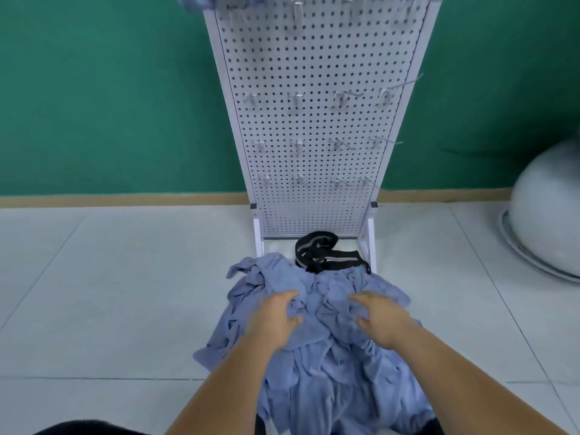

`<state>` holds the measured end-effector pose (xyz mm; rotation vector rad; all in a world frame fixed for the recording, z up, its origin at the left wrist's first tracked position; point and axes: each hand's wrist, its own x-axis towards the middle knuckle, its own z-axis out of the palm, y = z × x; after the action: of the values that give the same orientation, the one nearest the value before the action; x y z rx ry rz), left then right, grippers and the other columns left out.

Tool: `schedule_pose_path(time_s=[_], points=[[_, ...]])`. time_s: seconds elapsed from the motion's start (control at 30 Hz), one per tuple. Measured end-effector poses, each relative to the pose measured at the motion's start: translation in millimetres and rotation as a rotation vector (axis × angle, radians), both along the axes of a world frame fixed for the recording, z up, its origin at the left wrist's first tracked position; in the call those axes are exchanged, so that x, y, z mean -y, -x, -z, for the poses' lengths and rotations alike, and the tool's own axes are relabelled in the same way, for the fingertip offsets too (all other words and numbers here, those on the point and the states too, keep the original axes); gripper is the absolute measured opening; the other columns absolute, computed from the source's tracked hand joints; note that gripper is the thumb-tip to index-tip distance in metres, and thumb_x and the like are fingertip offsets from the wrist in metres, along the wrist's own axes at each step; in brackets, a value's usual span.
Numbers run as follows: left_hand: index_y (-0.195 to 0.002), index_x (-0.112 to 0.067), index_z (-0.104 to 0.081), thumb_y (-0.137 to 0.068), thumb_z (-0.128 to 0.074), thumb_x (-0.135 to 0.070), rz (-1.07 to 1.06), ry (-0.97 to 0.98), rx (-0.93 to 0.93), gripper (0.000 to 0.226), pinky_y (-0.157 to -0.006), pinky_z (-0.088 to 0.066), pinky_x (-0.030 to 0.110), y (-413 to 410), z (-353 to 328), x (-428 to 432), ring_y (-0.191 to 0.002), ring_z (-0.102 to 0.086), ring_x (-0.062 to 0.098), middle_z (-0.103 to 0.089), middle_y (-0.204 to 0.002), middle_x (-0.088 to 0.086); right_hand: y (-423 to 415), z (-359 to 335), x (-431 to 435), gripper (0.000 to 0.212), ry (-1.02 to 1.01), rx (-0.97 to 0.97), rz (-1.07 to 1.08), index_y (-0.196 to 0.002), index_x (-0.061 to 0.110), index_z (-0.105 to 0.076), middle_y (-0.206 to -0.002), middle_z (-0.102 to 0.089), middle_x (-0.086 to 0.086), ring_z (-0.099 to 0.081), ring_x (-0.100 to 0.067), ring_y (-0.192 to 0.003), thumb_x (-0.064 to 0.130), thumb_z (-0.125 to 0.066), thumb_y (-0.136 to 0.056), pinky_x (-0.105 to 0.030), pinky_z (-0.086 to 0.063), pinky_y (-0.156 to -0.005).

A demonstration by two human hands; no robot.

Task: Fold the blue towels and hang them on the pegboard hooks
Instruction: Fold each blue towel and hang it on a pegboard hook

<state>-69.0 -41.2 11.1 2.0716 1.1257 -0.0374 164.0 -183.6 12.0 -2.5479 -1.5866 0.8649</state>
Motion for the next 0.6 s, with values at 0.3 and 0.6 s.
schedule_pose_path(time_s=[0.3,0.6], points=[[-0.159,-0.026,-0.043,-0.099,-0.072,-0.031,0.158,0.046,-0.143,0.066,-0.114,-0.045,0.037,-3,40,37,-0.139,-0.051,0.020,-0.053,-0.154,0.001,15,58,63,0.069,0.266,0.001,-0.078,-0.166,0.040,-0.019,-0.174,-0.007,0.003,-0.010,-0.033,-0.160,0.044,-0.053,-0.106,-0.047,-0.035,-0.122],[-0.151,-0.034,-0.051,-0.095,-0.075,-0.035,0.100,0.055,-0.001,0.061,-0.108,-0.050,0.041,-36,29,36,-0.132,-0.057,0.016,-0.059,-0.145,-0.005,8,31,42,0.024,-0.328,-0.115,0.224,-0.113,0.038,-0.078,-0.115,-0.069,0.022,-0.063,-0.001,-0.099,0.024,-0.071,-0.095,-0.018,-0.046,-0.079]])
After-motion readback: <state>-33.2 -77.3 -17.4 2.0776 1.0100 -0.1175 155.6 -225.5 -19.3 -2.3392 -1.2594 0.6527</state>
